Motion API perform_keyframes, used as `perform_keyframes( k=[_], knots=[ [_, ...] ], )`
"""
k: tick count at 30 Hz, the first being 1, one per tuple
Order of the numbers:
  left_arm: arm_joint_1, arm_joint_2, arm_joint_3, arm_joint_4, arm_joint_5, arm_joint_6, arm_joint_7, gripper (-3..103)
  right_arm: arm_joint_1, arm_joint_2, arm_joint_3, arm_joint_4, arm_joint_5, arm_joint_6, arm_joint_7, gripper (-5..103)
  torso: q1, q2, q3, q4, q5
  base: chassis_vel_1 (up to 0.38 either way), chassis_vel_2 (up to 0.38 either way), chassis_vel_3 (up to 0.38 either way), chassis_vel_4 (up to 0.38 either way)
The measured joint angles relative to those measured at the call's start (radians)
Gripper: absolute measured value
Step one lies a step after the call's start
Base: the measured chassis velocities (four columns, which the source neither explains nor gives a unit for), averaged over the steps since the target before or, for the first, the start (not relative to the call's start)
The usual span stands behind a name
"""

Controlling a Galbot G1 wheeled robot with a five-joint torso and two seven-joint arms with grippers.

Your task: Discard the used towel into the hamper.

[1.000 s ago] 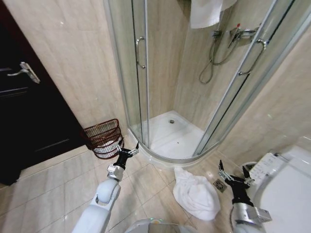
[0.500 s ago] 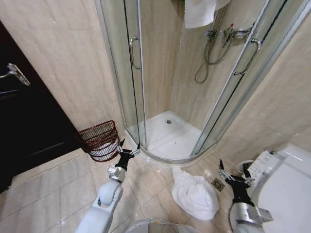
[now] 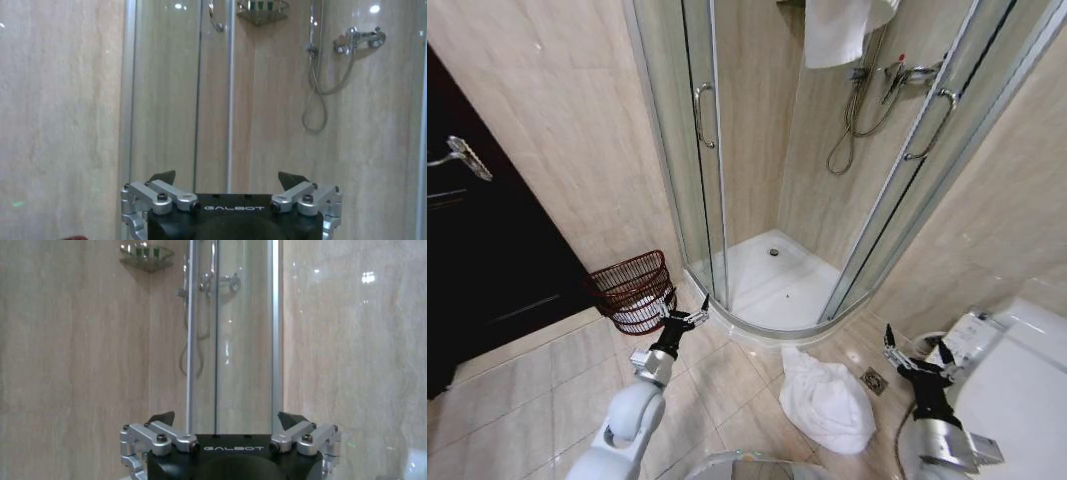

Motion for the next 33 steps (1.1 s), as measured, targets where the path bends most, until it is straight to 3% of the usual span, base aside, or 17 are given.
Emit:
perform_keyframes(
  k=[5, 9, 18, 33],
  knots=[
    [-0.043, 0.009, -0.016, -0.009, 0.021, 0.027, -0.05, 100, -0.016, 0.0, -0.004, 0.081, -0.013, -0.022, -0.053, 100, 0.013, 0.033, 0.02, -0.0001, -0.0002, 0.0, 0.0, 0.0, 0.0],
    [-0.071, 0.021, -0.033, -0.009, 0.014, 0.034, -0.052, 100, -0.013, 0.0, -0.011, 0.117, -0.015, -0.055, -0.068, 100, 0.022, 0.051, 0.029, -0.0001, -0.0001, 0.0, 0.0, 0.0, 0.0],
    [-0.065, 0.025, -0.144, -0.01, 0.021, 0.061, -0.067, 100, 0.051, 0.001, -0.048, 0.126, -0.052, -0.129, -0.063, 100, 0.041, 0.097, 0.056, 0.0001, -0.0001, 0.0, 0.0, 0.0, 0.0],
    [-0.021, 0.026, -0.178, -0.053, -0.014, 0.087, -0.059, 100, 0.067, 0.0, -0.064, 0.143, -0.088, -0.155, -0.049, 100, 0.072, 0.167, 0.095, -0.0001, -0.0001, 0.0, 0.0, 0.0, 0.0]
  ],
)
